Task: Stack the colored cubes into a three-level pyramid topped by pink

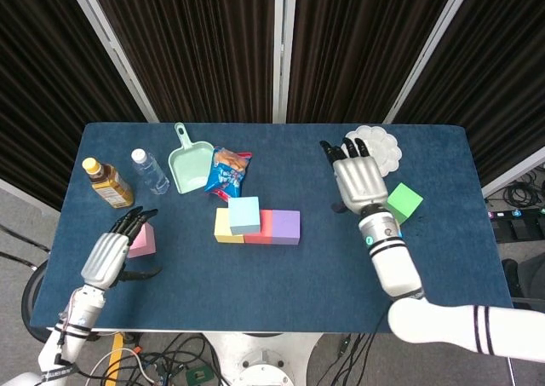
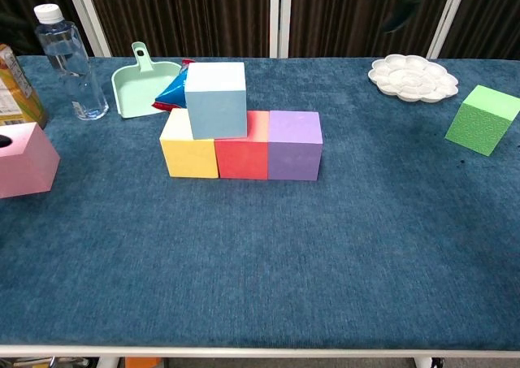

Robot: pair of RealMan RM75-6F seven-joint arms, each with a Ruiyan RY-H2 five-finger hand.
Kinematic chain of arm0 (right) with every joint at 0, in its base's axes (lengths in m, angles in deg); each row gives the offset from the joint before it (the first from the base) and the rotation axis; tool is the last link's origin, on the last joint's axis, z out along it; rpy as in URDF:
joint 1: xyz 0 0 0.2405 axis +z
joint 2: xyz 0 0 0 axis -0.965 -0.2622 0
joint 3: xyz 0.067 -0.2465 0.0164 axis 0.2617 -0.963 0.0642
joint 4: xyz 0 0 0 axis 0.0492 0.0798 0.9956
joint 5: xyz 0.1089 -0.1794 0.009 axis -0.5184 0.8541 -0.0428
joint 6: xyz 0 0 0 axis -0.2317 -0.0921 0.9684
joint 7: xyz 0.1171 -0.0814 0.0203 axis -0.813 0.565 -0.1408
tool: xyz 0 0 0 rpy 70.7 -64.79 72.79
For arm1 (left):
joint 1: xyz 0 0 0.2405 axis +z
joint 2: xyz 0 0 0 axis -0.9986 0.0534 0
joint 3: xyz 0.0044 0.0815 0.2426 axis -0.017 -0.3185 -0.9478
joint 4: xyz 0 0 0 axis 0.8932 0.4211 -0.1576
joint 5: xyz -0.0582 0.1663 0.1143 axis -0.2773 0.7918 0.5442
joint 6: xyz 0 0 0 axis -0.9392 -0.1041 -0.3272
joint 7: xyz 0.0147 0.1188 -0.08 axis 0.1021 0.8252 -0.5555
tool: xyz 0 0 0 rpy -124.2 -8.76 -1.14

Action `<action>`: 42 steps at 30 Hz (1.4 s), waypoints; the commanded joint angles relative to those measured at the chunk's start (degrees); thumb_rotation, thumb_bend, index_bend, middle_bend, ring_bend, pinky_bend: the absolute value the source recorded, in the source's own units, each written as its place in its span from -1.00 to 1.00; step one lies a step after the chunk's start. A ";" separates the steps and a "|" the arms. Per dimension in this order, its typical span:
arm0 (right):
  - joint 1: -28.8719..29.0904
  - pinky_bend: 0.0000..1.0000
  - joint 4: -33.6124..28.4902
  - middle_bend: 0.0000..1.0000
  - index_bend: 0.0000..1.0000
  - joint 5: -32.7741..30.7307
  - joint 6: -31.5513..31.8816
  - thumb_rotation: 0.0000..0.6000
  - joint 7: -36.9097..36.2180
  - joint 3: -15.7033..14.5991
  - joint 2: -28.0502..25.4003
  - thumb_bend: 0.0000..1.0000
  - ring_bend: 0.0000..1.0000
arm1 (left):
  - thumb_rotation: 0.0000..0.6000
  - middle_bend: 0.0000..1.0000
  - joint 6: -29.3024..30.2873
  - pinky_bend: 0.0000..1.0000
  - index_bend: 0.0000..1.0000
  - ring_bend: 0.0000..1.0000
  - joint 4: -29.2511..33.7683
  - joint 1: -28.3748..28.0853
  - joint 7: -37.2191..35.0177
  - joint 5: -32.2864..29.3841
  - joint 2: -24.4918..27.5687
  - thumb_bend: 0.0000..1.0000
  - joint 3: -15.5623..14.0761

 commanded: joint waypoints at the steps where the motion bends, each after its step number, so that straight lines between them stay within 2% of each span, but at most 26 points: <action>1: -5.37 -1.00 2.15 -0.64 -1.00 6.67 -12.15 1.00 -5.31 -6.29 -10.16 -1.00 -1.00 | 1.00 -0.76 -1.48 -0.74 -0.82 -0.93 3.48 -1.50 6.16 -4.05 -2.60 -0.80 2.00; 4: -7.06 -1.00 6.46 -0.65 -1.00 11.82 -17.67 1.00 -9.63 -8.79 -12.22 -1.00 -1.00 | 1.00 -0.75 -1.45 -0.74 -0.81 -0.93 4.08 -2.27 10.88 -7.49 -5.56 -0.80 3.59; 7: -9.65 -1.00 10.20 -0.65 -1.00 18.63 -21.21 1.00 -17.25 -9.10 -12.29 -1.00 -1.00 | 1.00 -0.74 -1.95 -0.74 -0.81 -0.93 3.98 -3.21 12.46 -10.32 -8.11 -0.80 4.99; 10: -12.70 -1.00 13.44 -0.65 -1.00 27.11 -22.20 1.00 -25.59 -8.89 -11.46 -1.00 -1.00 | 1.00 -0.74 -2.93 -0.74 -0.82 -0.93 3.21 -4.45 13.60 -12.90 -10.40 -0.80 6.28; 14: -15.34 -1.00 16.33 -0.66 -1.00 34.94 -22.38 1.00 -34.15 -9.17 -11.25 -1.00 -1.00 | 1.00 -0.74 -4.47 -0.74 -0.82 -0.94 3.23 -6.36 15.31 -15.74 -12.92 -0.80 7.74; 20: -17.20 -1.00 17.87 -0.67 -1.00 41.50 -21.29 1.00 -43.08 -9.09 -12.16 -1.00 -1.00 | 1.00 -0.74 -7.73 -0.74 -0.82 -0.95 2.22 -9.96 14.76 -20.91 -17.09 -0.81 11.04; 26: -18.14 -1.00 18.38 -0.68 -1.00 44.76 -19.73 1.00 -46.94 -9.89 -12.81 -1.00 -1.00 | 1.00 -0.74 -9.37 -0.74 -0.83 -0.98 -0.86 -13.29 14.54 -24.61 -21.60 -0.81 13.66; 35: -18.13 -1.00 19.40 -0.69 -1.00 45.78 -19.43 1.00 -49.27 -11.24 -12.69 -1.00 -1.00 | 1.00 -0.73 -10.45 -0.74 -0.83 -0.99 -6.08 -16.43 13.21 -27.10 -25.43 -0.81 15.84; 42: -17.93 -1.00 20.57 -0.69 -1.00 46.17 -19.12 1.00 -50.54 -11.89 -12.08 -1.00 -1.00 | 1.00 -0.50 -10.37 -0.74 -0.83 -0.99 -7.27 -17.63 12.63 -27.62 -26.53 -0.81 16.35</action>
